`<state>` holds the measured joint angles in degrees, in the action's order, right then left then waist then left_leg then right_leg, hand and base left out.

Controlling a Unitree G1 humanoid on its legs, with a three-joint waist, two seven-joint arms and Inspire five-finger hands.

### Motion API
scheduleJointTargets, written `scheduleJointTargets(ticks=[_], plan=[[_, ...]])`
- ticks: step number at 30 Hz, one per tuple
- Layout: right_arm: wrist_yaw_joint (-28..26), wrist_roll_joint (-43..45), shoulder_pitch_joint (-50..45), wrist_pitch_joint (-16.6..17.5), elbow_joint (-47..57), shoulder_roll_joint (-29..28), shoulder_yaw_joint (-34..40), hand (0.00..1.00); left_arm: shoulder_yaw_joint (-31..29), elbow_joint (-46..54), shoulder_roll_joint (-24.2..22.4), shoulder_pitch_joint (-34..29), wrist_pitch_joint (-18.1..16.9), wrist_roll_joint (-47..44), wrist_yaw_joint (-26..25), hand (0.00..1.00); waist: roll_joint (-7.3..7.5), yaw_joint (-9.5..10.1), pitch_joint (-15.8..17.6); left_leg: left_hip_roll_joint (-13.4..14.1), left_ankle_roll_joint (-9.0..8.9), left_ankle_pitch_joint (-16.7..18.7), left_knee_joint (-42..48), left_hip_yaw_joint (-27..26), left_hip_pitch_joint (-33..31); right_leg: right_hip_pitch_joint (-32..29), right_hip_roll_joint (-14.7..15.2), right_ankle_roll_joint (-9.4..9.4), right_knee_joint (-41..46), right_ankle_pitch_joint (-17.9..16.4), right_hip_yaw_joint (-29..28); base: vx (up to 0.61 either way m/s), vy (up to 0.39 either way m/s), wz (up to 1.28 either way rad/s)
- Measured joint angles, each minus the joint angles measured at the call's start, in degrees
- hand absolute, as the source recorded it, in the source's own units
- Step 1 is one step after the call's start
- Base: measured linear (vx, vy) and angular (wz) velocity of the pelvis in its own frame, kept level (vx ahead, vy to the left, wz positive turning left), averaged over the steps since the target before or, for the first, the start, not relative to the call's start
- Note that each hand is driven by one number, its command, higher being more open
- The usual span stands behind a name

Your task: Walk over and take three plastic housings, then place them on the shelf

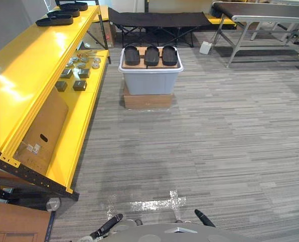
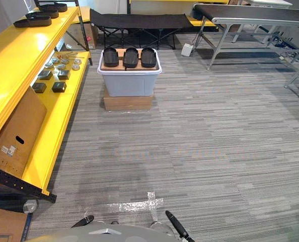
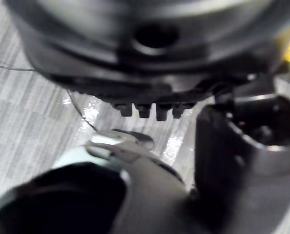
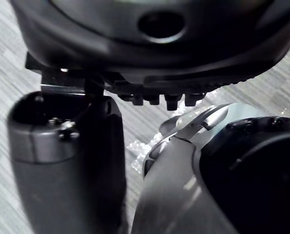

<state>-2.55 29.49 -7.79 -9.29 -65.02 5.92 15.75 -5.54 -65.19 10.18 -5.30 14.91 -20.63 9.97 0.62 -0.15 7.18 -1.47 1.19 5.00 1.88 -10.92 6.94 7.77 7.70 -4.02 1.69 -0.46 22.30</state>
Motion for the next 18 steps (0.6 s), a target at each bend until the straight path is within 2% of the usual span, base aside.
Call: scheduleJointTargets(ticks=[1,3,6,14,18], plan=[[0.19,-0.08,-0.02,1.32,-0.03,-0.19,-0.02,1.00,0.18,-0.06,-0.26,0.37,-0.09,-0.01,0.21,1.00,0.11,-0.03,-0.05,-0.23,0.10,-0.48,-1.35,-0.03,0.94,0.52,0.02,-0.13,-0.46,0.07,0.28,0.04,0.030,-0.04],[0.33,-0.01,0.74,4.88,0.07,-1.09,-0.62,1.00,0.74,0.01,-0.29,1.47,-2.52,-2.17,1.76,1.00,0.46,-0.27,-0.15,-0.74,0.34,-2.31,-4.54,-0.19,1.80,0.38,-0.04,-0.86,-1.97,0.54,0.45,0.06,0.035,-0.02],[0.40,0.01,2.72,6.91,0.34,-1.52,-1.56,1.00,1.72,0.16,-0.26,1.81,-4.84,-3.68,1.85,1.00,0.74,-0.24,0.01,-1.03,0.18,-2.55,-5.61,-0.36,2.77,1.10,-0.03,-1.30,-2.85,0.83,0.49,0.05,0.020,-0.01],[-0.99,-2.26,7.56,10.71,3.01,-3.38,-3.78,1.00,5.06,1.70,-0.67,2.68,-7.84,-8.14,2.41,1.00,1.25,-0.13,0.36,-1.07,-0.26,-2.30,-6.10,-0.05,3.66,1.71,-0.02,-1.52,-2.88,0.96,1.36,0.00,0.000,0.01],[-1.00,-2.23,7.81,11.37,3.01,-3.59,-4.53,1.00,5.27,1.74,-0.80,2.21,-8.55,-11.75,1.35,1.00,1.37,0.03,0.49,-1.08,-0.30,-2.29,-6.06,0.67,3.97,2.42,0.04,-1.53,-2.76,0.95,2.22,-0.03,-0.008,0.11]])
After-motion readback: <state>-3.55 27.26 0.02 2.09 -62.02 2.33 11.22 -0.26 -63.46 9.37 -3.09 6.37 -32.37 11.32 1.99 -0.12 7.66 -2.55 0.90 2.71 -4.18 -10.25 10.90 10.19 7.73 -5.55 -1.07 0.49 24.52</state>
